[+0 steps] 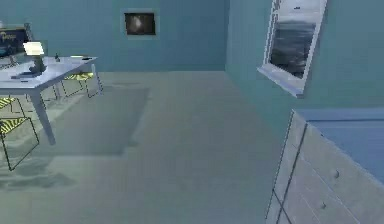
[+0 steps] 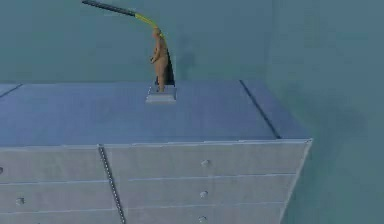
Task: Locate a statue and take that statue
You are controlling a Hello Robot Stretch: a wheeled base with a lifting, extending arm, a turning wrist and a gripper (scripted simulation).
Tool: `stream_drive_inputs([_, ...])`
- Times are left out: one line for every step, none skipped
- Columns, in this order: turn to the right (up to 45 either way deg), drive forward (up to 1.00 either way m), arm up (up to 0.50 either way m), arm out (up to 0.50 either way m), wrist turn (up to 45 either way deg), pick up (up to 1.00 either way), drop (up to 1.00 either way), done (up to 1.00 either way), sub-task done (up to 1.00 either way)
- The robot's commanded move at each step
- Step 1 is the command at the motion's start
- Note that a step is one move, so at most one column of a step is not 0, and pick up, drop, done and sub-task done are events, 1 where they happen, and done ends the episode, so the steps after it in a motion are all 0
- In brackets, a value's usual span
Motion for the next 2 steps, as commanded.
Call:
stream_drive_inputs([45.0, 0.0, 0.0, 0.0, 0.0, 0.0, 0.0, 0.0, 0.0])
stream_drive_inputs([45.0, 0.0, 0.0, 0.0, 0.0, 0.0, 0.0, 0.0, 0.0])
